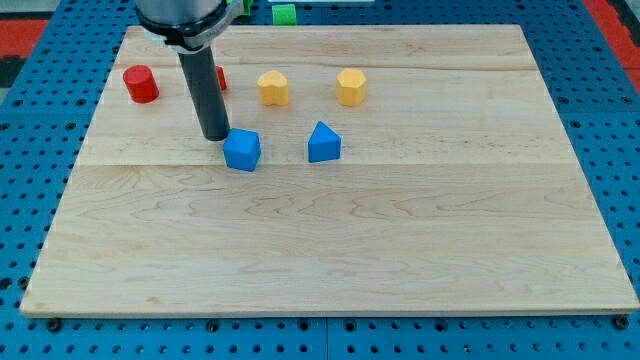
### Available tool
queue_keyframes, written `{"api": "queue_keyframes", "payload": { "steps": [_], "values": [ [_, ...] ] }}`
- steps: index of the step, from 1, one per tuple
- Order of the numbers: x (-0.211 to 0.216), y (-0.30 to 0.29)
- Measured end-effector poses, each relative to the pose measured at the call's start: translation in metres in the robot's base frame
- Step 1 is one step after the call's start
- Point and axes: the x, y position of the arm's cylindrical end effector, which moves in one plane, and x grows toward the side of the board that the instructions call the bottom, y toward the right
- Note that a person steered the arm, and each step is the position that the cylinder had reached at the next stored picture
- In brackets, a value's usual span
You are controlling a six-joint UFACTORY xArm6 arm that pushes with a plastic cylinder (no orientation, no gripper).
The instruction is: Point your arm at yellow heart
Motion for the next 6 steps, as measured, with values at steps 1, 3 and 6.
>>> {"api": "queue_keyframes", "payload": {
  "steps": [1, 3, 6],
  "values": [
    [-0.006, 0.004],
    [-0.026, 0.059],
    [-0.043, 0.064]
  ]
}}
